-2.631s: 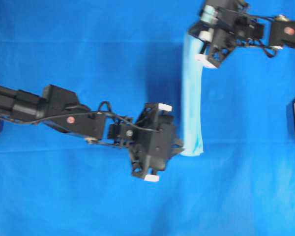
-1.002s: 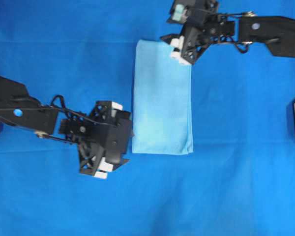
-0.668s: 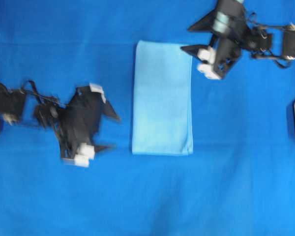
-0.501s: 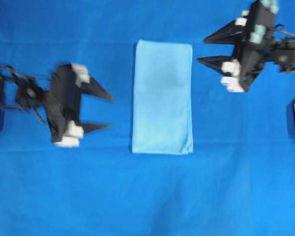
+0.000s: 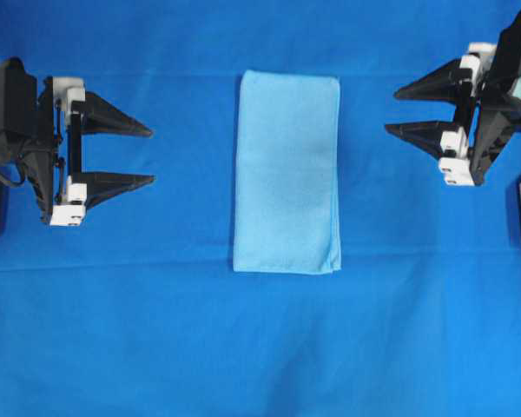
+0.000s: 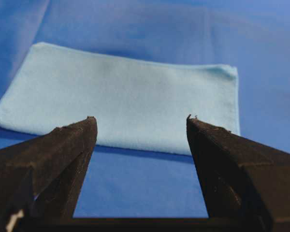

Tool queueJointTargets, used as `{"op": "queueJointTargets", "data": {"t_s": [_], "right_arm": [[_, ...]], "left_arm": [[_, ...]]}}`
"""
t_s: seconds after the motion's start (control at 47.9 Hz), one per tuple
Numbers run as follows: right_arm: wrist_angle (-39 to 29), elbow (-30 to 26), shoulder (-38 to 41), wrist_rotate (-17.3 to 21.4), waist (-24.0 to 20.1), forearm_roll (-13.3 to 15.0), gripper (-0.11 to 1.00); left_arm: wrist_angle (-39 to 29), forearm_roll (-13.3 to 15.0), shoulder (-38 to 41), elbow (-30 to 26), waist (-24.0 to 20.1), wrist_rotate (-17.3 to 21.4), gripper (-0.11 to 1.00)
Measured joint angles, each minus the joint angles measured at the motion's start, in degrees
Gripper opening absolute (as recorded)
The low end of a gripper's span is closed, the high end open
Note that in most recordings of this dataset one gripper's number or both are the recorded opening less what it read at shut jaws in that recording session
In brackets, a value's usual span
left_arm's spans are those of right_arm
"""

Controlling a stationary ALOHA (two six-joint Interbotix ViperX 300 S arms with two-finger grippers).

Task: Fold the light blue towel.
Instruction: 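Open both grippers and retract them to the sides, then move both grippers to the towel's top corners and grasp them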

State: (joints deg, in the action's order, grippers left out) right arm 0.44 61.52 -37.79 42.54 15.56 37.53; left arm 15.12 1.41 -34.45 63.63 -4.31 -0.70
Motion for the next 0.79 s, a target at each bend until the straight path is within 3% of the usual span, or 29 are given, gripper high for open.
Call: {"op": "queueJointTargets", "data": {"t_s": [0.501,0.793], "right_arm": [[-0.7,-1.6,1.5,0.0,0.4,-0.1,0.61],[-3.5,-6.5,11.1,-0.5,6.3,0.3,0.61]], "left_arm": [[1.9,0.0,5.6,-2.2,-1.1,0.1,0.71],[3.2,0.0,17.6,-9.8,-8.9,1.1,0.71]]}}
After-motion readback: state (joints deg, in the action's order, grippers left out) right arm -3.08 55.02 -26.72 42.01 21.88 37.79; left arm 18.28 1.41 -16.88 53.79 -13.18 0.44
